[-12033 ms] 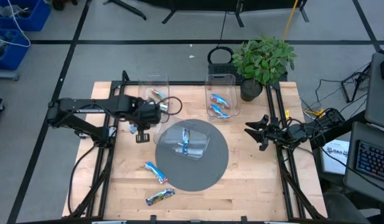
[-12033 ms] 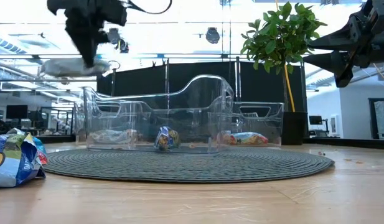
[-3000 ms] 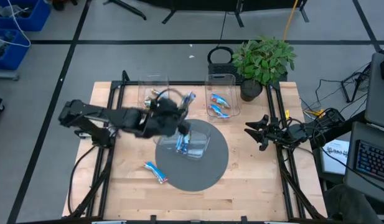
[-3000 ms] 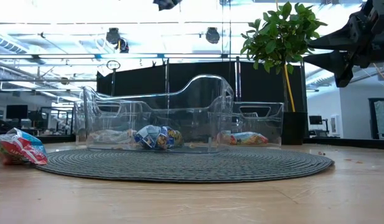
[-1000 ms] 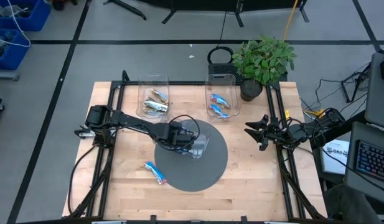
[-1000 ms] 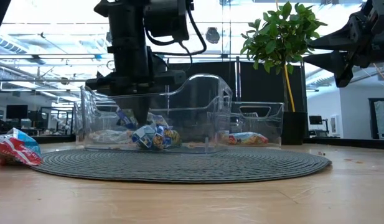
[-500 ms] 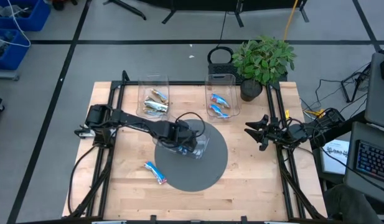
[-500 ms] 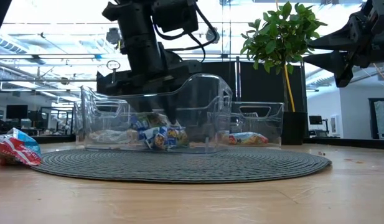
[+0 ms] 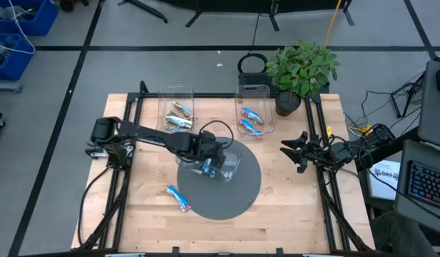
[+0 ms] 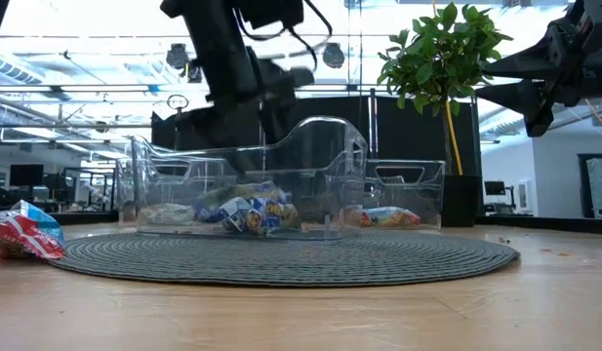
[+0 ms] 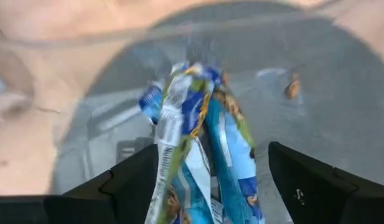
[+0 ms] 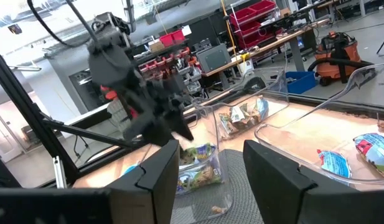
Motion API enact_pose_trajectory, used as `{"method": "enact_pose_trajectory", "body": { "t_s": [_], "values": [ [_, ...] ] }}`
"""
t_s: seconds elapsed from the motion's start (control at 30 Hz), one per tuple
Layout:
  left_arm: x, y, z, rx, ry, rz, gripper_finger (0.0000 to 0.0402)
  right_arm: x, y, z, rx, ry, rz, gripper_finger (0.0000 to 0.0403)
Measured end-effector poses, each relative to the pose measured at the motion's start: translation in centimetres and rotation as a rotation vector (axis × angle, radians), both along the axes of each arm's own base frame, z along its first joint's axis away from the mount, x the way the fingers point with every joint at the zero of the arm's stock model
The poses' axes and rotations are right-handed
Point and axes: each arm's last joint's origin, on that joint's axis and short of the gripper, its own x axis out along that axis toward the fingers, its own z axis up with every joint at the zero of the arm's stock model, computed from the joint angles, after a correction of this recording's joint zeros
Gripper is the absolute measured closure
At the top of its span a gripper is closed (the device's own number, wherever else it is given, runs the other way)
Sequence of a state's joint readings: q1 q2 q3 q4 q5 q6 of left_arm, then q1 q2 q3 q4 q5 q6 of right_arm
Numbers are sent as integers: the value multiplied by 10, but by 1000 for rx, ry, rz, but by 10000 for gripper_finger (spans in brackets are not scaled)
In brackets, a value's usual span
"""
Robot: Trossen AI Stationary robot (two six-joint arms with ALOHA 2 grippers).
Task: Pick and place Granola Bars by type
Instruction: Put the blue granola bar into the bottom transparent bin, then put the red granola bar into the top right transparent bin
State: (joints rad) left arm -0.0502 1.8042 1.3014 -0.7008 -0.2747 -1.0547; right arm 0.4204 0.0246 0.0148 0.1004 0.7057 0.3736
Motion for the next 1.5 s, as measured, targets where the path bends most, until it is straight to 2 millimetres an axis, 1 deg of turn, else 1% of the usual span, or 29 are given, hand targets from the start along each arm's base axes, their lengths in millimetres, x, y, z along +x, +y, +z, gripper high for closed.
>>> {"method": "enact_pose_trajectory", "body": {
  "t_s": [0.17,0.47,0.73,0.87,1.07,1.33,1.5],
  "values": [
    [-10,2,29,58,-64,-58,83,0,0,0,0,0,0,232],
    [-29,0,67,62,-137,-235,81,0,0,0,0,0,0,232],
    [-47,-7,97,143,-192,-514,97,0,0,0,0,0,0,232],
    [-56,-8,109,143,-231,-617,102,0,0,0,0,0,0,232],
    [-72,-11,127,165,-283,-787,99,0,0,0,0,0,0,232],
    [-102,-15,145,207,-284,-992,101,0,0,0,0,0,0,232],
    [-126,-17,150,167,-251,-1120,100,0,0,0,0,0,0,232]
  ]
}}
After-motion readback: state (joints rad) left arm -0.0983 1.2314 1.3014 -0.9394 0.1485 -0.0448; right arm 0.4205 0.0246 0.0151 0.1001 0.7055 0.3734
